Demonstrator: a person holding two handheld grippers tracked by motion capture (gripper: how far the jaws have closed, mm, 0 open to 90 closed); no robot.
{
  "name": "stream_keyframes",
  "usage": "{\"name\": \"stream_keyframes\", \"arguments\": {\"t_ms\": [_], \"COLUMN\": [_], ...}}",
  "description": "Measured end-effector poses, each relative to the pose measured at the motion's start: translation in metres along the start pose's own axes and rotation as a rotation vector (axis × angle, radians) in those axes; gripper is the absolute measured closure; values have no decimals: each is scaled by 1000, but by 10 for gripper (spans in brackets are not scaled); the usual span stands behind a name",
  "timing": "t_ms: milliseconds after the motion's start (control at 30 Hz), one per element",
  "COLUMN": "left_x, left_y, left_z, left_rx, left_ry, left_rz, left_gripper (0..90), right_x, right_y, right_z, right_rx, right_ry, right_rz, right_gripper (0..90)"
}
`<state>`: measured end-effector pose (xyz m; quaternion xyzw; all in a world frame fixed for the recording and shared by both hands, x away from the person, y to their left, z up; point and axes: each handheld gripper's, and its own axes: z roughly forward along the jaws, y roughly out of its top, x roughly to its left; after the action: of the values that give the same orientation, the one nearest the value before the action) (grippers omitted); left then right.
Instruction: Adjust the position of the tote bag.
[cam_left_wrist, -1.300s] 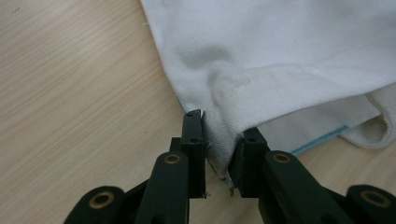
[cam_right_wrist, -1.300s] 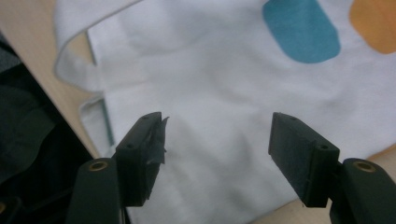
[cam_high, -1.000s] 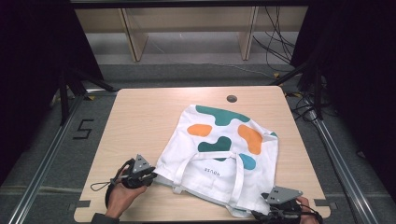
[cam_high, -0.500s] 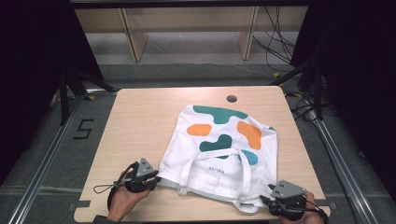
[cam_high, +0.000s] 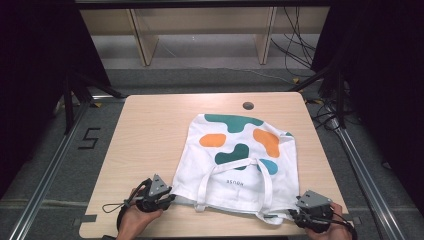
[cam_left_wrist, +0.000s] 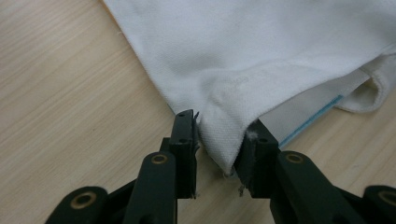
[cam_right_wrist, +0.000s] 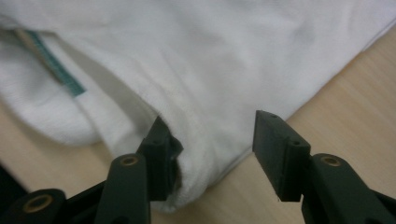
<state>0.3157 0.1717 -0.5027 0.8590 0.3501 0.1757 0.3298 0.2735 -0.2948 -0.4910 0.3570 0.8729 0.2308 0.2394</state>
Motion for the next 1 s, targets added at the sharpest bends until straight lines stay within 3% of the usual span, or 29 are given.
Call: {"name": "stream_keyframes", "arguments": {"t_ms": [33,100,133,300,400,433,567,767,800,867,933,1000], "left_x": [-1,0,-1,-7,-10,-9,-15,-20,-20,-21,-20,-20], "left_y": [0,1,1,6,10,13,20,22,22,23,23,21], "left_z": [2,4,7,10,14,15,20,28,28,25,20,18], "left_rx": [-10,19,1,-26,-35,-38,-52,-23,-21,-25,-37,-40], "left_ry": [5,-2,4,19,25,35,42,-11,-3,7,6,-18], "left_rz": [-9,4,-7,30,74,128,176,172,171,180,183,167], "left_gripper": [680,636,607,520,494,485,482,654,688,771,804,822], "right_x": [-1,-3,-5,-10,-15,-17,-22,-24,-24,-27,-24,-27], "right_y": [2,5,6,7,7,7,7,5,5,4,4,5], "right_z": [4,11,13,12,10,9,8,13,14,17,14,14], "right_rx": [10,4,-5,-21,-47,-64,-78,-60,-49,-59,-37,-54], "right_ry": [-10,-7,2,0,-9,-11,-32,-19,-14,11,5,-16], "right_rz": [-1,10,19,13,23,15,22,51,59,24,66,37], "right_gripper": [551,596,624,770,790,794,798,745,744,745,771,787]}}
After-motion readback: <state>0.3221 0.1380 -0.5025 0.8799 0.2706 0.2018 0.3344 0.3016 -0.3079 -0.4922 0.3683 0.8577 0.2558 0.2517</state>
